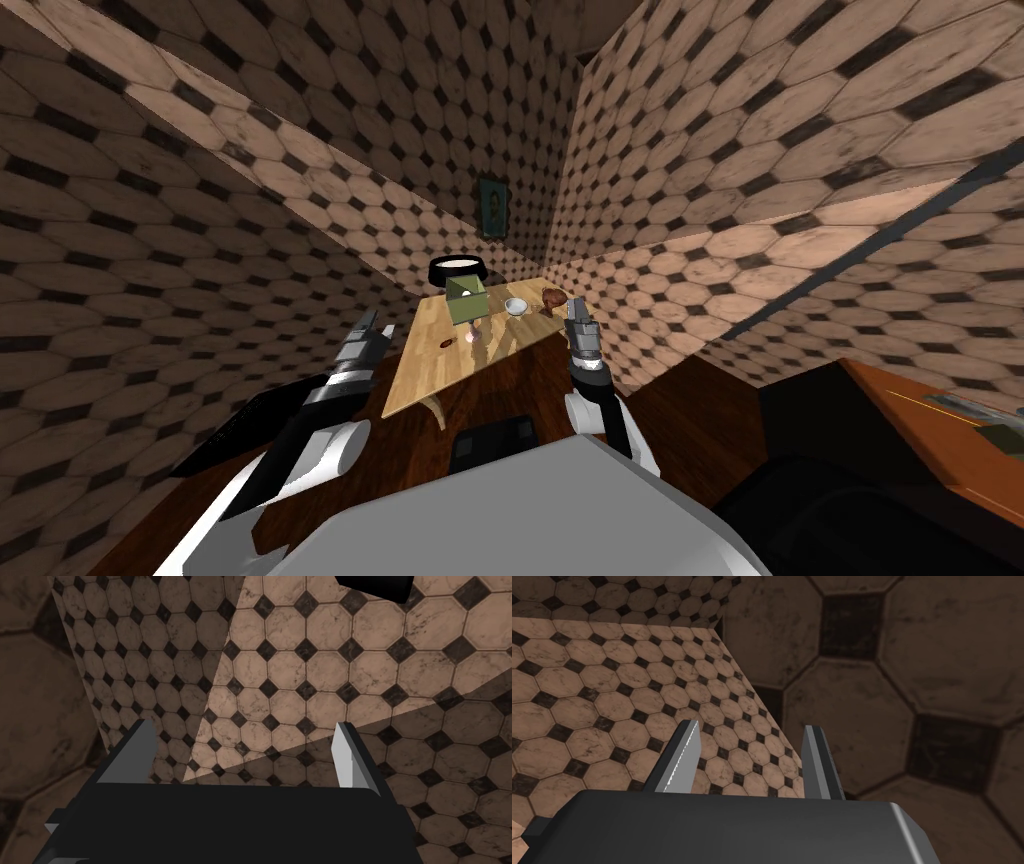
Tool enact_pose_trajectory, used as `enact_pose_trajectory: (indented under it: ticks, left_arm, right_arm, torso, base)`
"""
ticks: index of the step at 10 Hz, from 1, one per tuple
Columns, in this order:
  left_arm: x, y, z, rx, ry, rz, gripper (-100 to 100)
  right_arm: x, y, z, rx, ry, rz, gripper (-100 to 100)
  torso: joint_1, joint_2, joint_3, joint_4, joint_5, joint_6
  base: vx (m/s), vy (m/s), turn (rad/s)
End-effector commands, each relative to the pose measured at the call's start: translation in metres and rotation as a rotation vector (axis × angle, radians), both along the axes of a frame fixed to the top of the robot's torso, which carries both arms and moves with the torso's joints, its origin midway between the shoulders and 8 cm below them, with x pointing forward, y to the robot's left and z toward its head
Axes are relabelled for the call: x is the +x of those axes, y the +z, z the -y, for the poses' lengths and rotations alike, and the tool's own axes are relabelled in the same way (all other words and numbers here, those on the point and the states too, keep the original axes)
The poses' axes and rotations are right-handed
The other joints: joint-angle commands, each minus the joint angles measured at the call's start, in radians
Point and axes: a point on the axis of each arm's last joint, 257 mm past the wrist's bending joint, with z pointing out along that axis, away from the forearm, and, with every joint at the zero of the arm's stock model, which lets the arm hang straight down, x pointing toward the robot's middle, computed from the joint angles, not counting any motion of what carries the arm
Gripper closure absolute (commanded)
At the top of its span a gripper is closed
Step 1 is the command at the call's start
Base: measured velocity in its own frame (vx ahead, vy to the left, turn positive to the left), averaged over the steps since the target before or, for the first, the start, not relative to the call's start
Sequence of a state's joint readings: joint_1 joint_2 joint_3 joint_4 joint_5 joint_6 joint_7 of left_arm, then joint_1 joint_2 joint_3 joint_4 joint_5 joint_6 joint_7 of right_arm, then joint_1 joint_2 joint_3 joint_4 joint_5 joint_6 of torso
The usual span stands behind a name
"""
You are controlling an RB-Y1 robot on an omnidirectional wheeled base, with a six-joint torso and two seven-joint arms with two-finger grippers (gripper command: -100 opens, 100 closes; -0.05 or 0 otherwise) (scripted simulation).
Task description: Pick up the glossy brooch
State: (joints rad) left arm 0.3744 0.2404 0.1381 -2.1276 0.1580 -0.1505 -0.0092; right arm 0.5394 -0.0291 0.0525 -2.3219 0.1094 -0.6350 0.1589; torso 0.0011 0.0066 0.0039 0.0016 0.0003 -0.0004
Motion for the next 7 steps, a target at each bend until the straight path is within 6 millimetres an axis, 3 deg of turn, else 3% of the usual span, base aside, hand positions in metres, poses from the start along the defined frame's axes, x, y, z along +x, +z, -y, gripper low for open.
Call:
enact_pose_trajectory:
  ticks: [1, 4, 5, 6, 7]
  left_arm:
    - [0.011, -0.019, -0.02, -0.028, 0.013, -0.062, -100]
    - [0.02, -0.046, -0.043, -0.061, 0.039, -0.138, -100]
    - [0.027, -0.061, -0.063, -0.092, 0.059, -0.181, -100]
    - [0.028, -0.066, -0.064, -0.096, 0.062, -0.199, -100]
    - [0.033, -0.074, -0.083, -0.128, 0.081, -0.227, -100]
  right_arm:
    - [0.0, 0.0, 0.0, 0.0, 0.0, 0.0, 0]
    - [0.0, 0.0, 0.0, 0.0, 0.0, 0.0, 0]
    - [0.0, 0.0, 0.0, 0.0, 0.0, 0.0, 0]
    - [0.0, 0.0, 0.0, 0.0, 0.0, 0.0, 0]
    - [0.0, 0.0, 0.0, 0.0, 0.0, 0.0, 0]
  torso:
    - [0.0, 0.0, 0.0, 0.0, 0.0, 0.0]
    - [0.0, -0.003, -0.002, -0.001, 0.0, 0.001]
    - [0.001, -0.003, -0.002, -0.001, 0.0, 0.0]
    - [0.001, -0.002, -0.001, -0.001, 0.0, 0.001]
    - [0.001, -0.003, -0.001, -0.001, 0.0, 0.0]
  base:
    - [-0.107, -0.041, -0.217]
    - [-0.059, -0.008, -0.179]
    - [-0.072, -0.003, -0.223]
    - [-0.063, 0.0, -0.13]
    - [-0.061, -0.01, -0.213]
